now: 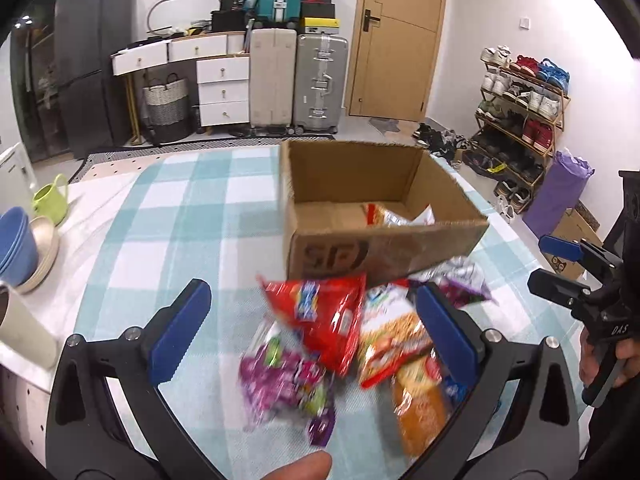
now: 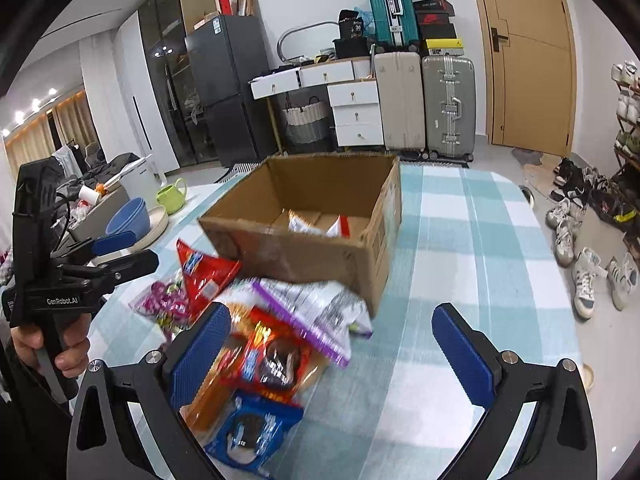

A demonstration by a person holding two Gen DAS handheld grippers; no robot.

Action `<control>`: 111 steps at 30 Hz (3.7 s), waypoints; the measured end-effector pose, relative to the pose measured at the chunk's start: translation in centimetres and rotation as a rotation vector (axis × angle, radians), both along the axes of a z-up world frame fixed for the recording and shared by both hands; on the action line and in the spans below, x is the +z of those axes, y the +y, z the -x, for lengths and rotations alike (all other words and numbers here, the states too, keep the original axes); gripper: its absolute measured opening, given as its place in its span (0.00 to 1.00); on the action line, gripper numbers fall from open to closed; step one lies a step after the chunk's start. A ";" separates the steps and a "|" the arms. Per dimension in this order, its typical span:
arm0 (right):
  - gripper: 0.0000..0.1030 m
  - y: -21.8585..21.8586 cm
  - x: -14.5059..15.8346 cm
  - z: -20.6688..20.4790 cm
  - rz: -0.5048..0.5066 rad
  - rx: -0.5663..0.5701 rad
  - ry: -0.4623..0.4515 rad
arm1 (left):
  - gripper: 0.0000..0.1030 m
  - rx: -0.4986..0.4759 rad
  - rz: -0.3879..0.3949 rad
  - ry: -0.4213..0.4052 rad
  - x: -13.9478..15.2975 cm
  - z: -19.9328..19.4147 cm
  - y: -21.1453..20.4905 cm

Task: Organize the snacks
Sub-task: 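Withdraw both tools from the box back toward the snack pile, then grasp the purple candy bag with the left gripper while the right grasps the blue Oreo pack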

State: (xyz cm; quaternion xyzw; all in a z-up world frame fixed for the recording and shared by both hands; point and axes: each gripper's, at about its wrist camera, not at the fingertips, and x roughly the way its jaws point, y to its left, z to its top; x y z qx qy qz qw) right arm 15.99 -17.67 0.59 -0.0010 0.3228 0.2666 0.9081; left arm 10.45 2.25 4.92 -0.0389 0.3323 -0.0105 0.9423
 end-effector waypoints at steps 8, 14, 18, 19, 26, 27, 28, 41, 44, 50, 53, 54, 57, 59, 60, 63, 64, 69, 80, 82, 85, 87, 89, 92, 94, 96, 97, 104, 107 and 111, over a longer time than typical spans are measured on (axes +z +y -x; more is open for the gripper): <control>0.99 1.1 -2.1 2.3 0.019 0.025 0.033 | 0.99 0.037 -0.008 0.026 -2.2 4.5 1.4; 0.99 1.7 -3.7 3.1 0.034 0.039 0.059 | 0.99 0.043 -0.030 0.045 -2.8 4.9 1.3; 0.99 1.9 -4.5 3.1 0.045 0.049 0.080 | 0.99 0.043 -0.020 0.061 -3.3 5.1 1.4; 0.99 1.9 -4.6 2.9 0.044 0.052 0.087 | 0.99 0.046 -0.021 0.065 -3.5 5.1 1.4; 0.99 2.4 -5.9 2.8 0.091 0.065 0.154 | 0.99 0.048 -0.030 0.099 -4.7 4.6 1.1; 0.99 2.6 -6.2 2.7 0.101 0.068 0.166 | 0.99 0.045 -0.031 0.105 -4.9 4.6 1.0; 0.99 2.8 -6.5 2.7 0.108 0.070 0.171 | 0.99 0.043 -0.033 0.114 -5.1 4.5 1.0; 0.99 4.9 -9.1 3.3 0.193 0.112 0.210 | 0.99 0.048 -0.029 0.153 -6.8 3.6 1.0; 0.99 4.3 -9.1 3.0 0.214 0.108 0.220 | 0.99 0.056 -0.020 0.165 -7.2 3.3 1.2; 0.99 4.2 -9.2 3.0 0.223 0.102 0.216 | 0.99 0.075 0.026 0.181 -8.0 2.6 2.1; 0.99 4.9 -9.7 3.3 0.251 0.112 0.208 | 0.99 0.085 0.046 0.188 -8.5 2.2 2.4; 0.99 5.1 -9.9 3.5 0.265 0.118 0.201 | 0.99 0.088 0.049 0.190 -8.6 2.1 2.4; 0.92 5.5 -9.7 4.0 0.286 0.154 0.180 | 0.99 0.101 0.071 0.198 -9.0 1.7 2.7; 0.79 5.4 -9.5 4.3 0.298 0.180 0.170 | 0.99 0.100 0.095 0.199 -9.3 1.4 2.9; 0.76 5.3 -9.5 4.4 0.307 0.195 0.169 | 0.99 0.098 0.100 0.201 -9.3 1.3 2.9; 0.59 5.0 -9.4 4.7 0.313 0.207 0.162 | 0.99 0.094 0.102 0.198 -9.6 1.0 2.9; 0.53 4.8 -9.3 4.8 0.313 0.212 0.156 | 0.99 0.093 0.104 0.199 -9.7 0.8 2.9; 0.46 4.1 -9.0 5.3 0.310 0.230 0.142 | 0.76 0.066 0.140 0.210 -10.1 0.4 2.8; 0.44 3.3 -7.6 5.9 0.313 0.248 0.091 | 0.37 0.019 0.153 0.172 -9.9 1.5 2.0; 0.44 3.0 -7.0 6.1 0.301 0.248 0.079 | 0.35 0.014 0.150 0.169 -9.8 1.8 2.0; 0.44 2.6 -6.4 6.2 0.286 0.249 0.059 | 0.34 0.002 0.137 0.162 -9.6 2.4 1.8; 0.44 2.4 -5.9 6.2 0.278 0.248 0.051 | 0.34 -0.007 0.128 0.152 -9.3 2.7 1.7; 0.44 2.1 -5.4 6.3 0.263 0.243 0.039 | 0.34 -0.020 0.122 0.138 -8.8 3.1 1.7; 0.44 1.6 -4.6 6.3 0.231 0.234 0.021 | 0.34 -0.032 0.119 0.115 -8.0 3.7 1.7; 0.44 1.4 -4.2 6.5 0.218 0.226 0.011 | 0.34 -0.035 0.117 0.103 -7.5 4.0 1.7; 0.44 1.2 -3.8 6.5 0.199 0.221 0.000 | 0.34 -0.042 0.113 0.090 -7.0 4.3 1.7; 0.44 1.1 -3.7 6.6 0.192 0.220 -0.005 | 0.34 -0.045 0.111 0.084 -6.8 4.4 1.6; 0.44 0.9 -3.0 6.8 0.154 0.197 -0.033 | 0.34 -0.080 0.104 0.047 -5.3 5.5 1.2; 0.44 0.7 -2.7 6.7 0.131 0.185 -0.045 | 0.34 -0.078 0.102 0.036 -4.9 5.7 1.2; 0.44 0.4 -2.3 6.7 0.105 0.169 -0.070 | 0.34 -0.072 0.103 0.018 -4.3 6.2 1.3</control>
